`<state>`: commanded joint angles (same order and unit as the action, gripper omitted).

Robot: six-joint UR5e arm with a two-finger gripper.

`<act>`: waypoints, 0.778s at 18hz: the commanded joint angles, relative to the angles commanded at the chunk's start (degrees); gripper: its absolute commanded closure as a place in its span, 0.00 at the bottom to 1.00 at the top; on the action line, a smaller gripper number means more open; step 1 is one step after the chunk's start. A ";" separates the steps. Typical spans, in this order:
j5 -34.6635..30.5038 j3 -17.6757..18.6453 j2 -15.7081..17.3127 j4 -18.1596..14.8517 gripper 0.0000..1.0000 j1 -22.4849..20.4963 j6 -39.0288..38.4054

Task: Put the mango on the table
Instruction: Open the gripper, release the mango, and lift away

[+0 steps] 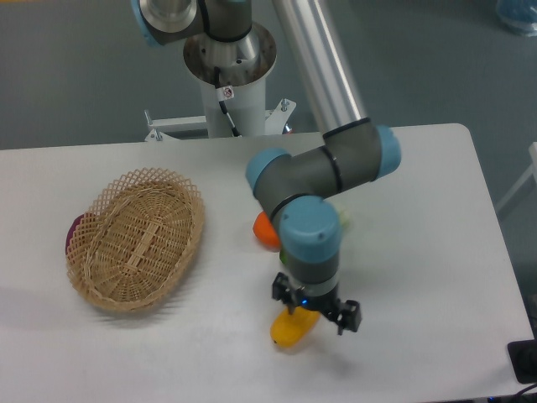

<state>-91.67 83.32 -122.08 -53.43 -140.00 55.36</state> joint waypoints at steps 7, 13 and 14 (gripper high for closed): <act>1.41 -0.09 3.69 -8.44 0.00 -5.10 9.66; 1.41 0.00 3.96 -8.80 0.00 -8.09 17.93; 1.41 0.09 3.96 -8.88 0.00 -8.44 19.07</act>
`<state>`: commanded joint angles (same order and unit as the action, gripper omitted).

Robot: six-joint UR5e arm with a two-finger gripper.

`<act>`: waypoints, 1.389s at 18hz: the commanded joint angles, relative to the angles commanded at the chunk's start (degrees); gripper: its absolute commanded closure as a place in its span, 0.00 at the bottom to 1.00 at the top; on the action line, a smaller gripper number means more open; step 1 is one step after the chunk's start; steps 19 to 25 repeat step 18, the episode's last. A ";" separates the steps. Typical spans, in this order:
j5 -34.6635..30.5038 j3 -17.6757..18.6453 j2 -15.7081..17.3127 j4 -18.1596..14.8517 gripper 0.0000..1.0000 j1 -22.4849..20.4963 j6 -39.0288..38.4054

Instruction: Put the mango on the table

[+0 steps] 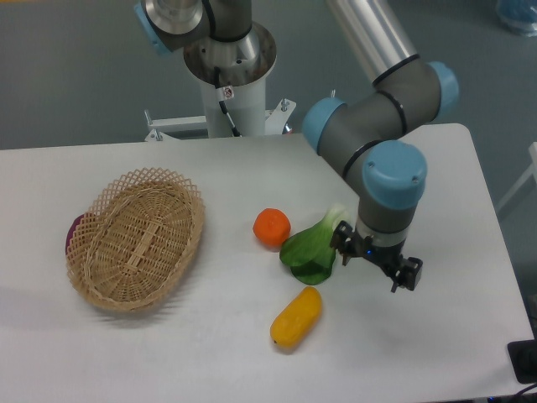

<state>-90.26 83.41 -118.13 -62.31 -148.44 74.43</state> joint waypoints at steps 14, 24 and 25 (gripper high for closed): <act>-0.09 0.18 0.70 -1.50 0.00 -1.94 6.16; -0.09 0.26 0.70 -1.50 0.00 -1.85 6.08; -0.09 0.26 0.70 -1.50 0.00 -1.85 6.08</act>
